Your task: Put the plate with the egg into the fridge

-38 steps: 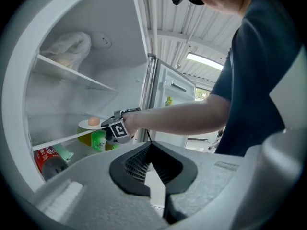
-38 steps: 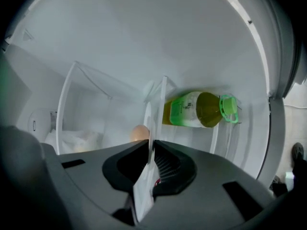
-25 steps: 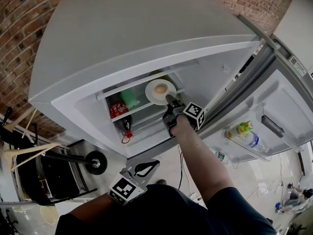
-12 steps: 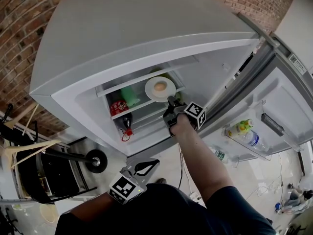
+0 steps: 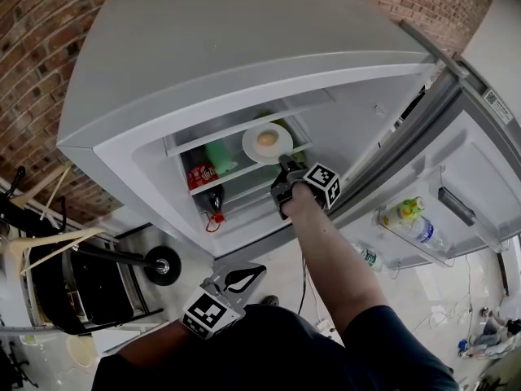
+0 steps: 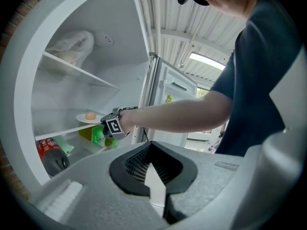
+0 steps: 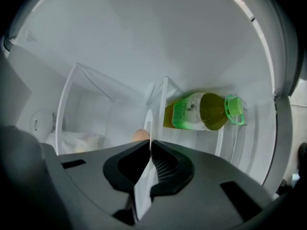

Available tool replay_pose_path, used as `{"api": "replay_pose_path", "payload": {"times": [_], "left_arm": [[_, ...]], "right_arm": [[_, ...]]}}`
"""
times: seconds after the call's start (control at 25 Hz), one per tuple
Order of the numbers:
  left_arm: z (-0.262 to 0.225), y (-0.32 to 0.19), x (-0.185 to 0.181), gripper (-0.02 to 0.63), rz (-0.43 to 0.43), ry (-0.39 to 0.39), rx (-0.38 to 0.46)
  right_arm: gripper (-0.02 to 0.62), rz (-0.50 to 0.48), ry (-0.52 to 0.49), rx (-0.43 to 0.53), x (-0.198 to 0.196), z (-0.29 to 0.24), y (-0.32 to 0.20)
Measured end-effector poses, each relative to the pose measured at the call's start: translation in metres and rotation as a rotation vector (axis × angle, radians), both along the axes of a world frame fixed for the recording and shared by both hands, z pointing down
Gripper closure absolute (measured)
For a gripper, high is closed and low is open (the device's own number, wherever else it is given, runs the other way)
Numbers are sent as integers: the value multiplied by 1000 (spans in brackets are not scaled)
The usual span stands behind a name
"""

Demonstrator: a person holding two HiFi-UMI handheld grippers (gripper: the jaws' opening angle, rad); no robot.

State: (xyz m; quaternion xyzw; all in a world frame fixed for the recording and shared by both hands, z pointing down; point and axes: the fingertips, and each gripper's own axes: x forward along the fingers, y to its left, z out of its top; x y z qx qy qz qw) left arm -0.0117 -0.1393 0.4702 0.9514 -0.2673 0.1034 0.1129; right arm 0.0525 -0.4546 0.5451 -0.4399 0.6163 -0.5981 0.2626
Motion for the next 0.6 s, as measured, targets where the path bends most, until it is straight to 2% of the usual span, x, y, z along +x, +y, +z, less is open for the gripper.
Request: {"api": "replay_pose_path", "payload": {"times": [0.24,0.36,0.6], "left_arm": [[0,2,-2,607,-2,-7,-3],[-1,3,-2,607,3,-3,1],[-5,4,-1,607,17,-7,18]], "right_arm": [[569,7,11,37,-4,-3,-2],[512,28,-19,64,-1,-8,2],[511,55,3,104,17,-20,24]]}}
